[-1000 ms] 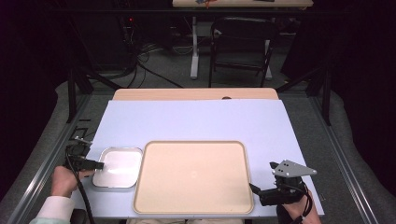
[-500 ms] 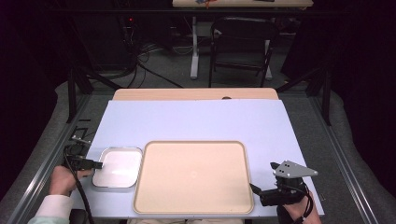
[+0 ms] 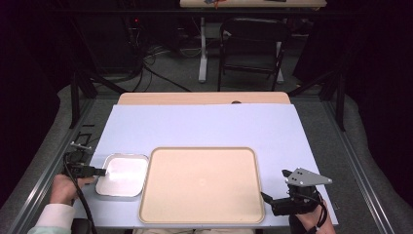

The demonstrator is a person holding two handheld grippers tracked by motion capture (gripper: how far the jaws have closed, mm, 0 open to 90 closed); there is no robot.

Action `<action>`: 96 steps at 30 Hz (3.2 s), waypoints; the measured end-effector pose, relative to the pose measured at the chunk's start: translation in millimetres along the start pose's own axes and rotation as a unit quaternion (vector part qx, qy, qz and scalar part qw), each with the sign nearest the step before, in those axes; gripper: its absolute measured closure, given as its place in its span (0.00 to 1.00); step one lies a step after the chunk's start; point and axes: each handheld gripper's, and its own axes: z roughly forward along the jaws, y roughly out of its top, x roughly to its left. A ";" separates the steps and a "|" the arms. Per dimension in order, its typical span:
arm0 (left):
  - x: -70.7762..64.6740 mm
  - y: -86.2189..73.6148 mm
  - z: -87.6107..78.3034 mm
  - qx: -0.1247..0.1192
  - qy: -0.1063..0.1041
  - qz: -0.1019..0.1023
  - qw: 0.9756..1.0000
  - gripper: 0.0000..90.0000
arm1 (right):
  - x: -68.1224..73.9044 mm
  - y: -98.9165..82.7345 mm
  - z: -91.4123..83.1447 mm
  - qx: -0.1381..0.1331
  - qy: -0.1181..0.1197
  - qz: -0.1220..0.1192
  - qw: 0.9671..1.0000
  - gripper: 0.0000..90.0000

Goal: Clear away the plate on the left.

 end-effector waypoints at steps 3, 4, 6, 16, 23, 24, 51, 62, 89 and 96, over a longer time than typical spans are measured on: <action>2.4 -0.7 -4.7 -0.018 -0.011 -0.006 1.000 0.97 | -0.1 0.0 0.2 0.001 0.003 -0.001 1.000 0.04; 2.4 -0.7 -4.7 -0.018 -0.011 -0.006 1.000 0.98 | -0.1 0.0 0.2 0.001 0.003 -0.001 1.000 0.04; 3.1 -1.4 -6.3 -0.022 -0.016 -0.008 1.000 0.98 | -0.2 -0.1 0.0 0.001 0.003 0.000 1.000 0.04; -3.9 -1.9 -17.9 -0.055 -0.005 0.006 0.998 0.98 | 0.1 0.1 -0.1 0.000 0.003 -0.001 1.000 0.04; -6.6 -1.9 -25.0 -0.075 -0.012 0.010 0.997 0.98 | 0.0 0.2 0.7 0.004 0.006 -0.003 1.000 0.04; -7.0 -1.8 -26.6 -0.077 -0.011 0.012 0.997 0.98 | 0.0 0.2 0.7 0.004 0.006 -0.003 1.000 0.04; -36.8 2.9 -48.7 -0.150 -0.030 0.042 0.987 0.98 | 0.0 1.5 3.6 0.017 0.001 0.000 1.000 0.03; -56.3 6.4 -43.6 -0.147 -0.039 0.067 0.986 0.98 | -0.1 5.1 9.3 0.027 -0.008 0.011 1.000 0.02; -108.5 19.0 -25.1 -0.159 -0.083 0.112 0.977 0.98 | 23.4 41.9 59.2 0.040 0.042 -0.018 0.998 0.02; -129.9 23.9 -16.8 -0.161 -0.098 0.127 0.974 0.98 | 32.1 52.1 73.0 0.044 0.058 -0.031 0.997 0.02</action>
